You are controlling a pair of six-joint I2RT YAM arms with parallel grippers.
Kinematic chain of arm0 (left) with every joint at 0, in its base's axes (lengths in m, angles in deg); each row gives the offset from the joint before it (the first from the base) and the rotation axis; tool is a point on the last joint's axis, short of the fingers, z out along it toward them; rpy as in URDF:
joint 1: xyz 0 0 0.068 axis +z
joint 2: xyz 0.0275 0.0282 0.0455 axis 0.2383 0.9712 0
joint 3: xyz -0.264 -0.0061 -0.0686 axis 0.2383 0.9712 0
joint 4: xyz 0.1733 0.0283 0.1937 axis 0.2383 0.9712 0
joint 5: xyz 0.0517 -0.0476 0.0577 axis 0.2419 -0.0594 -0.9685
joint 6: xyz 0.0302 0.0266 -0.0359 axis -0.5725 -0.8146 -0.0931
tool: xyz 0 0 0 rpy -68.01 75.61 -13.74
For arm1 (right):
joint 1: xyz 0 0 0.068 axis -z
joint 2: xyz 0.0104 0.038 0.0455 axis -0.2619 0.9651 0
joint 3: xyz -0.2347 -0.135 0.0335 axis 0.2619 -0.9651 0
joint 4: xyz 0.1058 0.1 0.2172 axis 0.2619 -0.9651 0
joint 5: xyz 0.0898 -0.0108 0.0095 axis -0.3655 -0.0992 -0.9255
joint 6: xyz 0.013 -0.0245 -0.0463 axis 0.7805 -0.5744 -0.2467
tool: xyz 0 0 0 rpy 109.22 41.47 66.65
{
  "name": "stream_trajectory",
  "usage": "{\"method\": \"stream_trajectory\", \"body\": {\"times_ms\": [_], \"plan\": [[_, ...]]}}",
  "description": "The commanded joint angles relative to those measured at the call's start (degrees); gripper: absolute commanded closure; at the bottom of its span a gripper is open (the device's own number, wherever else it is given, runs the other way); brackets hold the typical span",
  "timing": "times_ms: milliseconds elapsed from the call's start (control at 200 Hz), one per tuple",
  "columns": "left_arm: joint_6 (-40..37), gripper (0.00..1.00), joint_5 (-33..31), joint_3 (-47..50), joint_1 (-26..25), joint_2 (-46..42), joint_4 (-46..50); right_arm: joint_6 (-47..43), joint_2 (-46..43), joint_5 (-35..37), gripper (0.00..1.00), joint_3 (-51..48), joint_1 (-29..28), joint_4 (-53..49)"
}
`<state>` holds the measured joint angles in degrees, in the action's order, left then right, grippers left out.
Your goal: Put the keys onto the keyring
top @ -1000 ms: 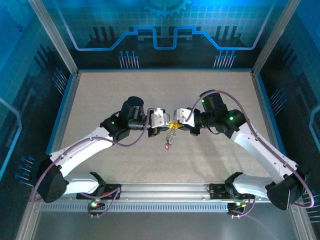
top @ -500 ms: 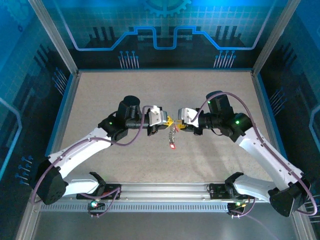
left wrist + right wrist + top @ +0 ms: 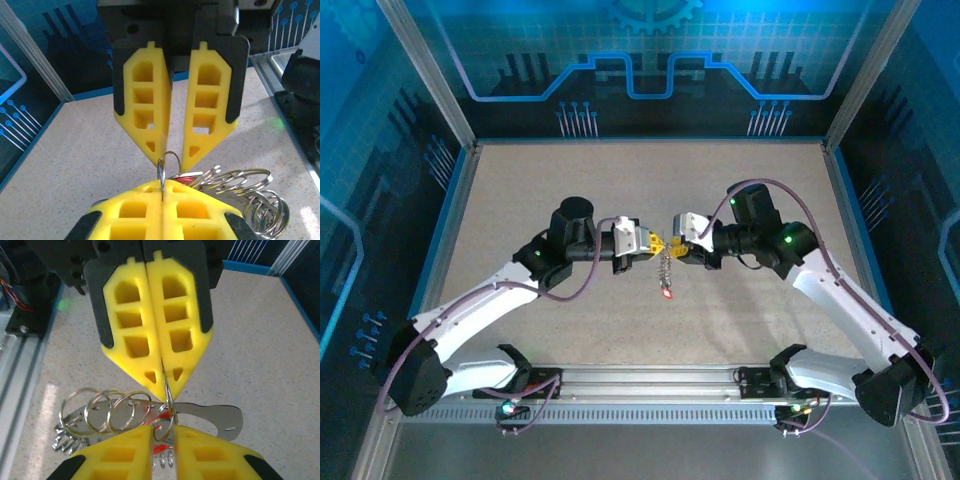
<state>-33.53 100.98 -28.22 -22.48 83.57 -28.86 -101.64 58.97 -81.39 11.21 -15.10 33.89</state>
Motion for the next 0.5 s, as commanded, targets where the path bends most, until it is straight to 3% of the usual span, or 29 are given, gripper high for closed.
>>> {"method": "stream_trajectory", "body": {"times_ms": [0, 145, 495], "plan": [[-2.3, 1.00, -2.5, 1.8, -0.4, -2.4, -6.7, 6.2, 0.8, -4.3, 0.85, 2.7, 1.0, -1.4], [-2.9, 1.00, -2.6, 2.6, -0.4, -2.7, -8.2, 10.8, 1.1, -8.0, 1.00, 2.6, 1.8, -0.9], [-0.8, 1.00, -3.7, 4.8, -0.3, -2.8, -14.2, 16.1, 3.5, -7.2, 1.00, 3.1, 4.1, -3.5]]}}
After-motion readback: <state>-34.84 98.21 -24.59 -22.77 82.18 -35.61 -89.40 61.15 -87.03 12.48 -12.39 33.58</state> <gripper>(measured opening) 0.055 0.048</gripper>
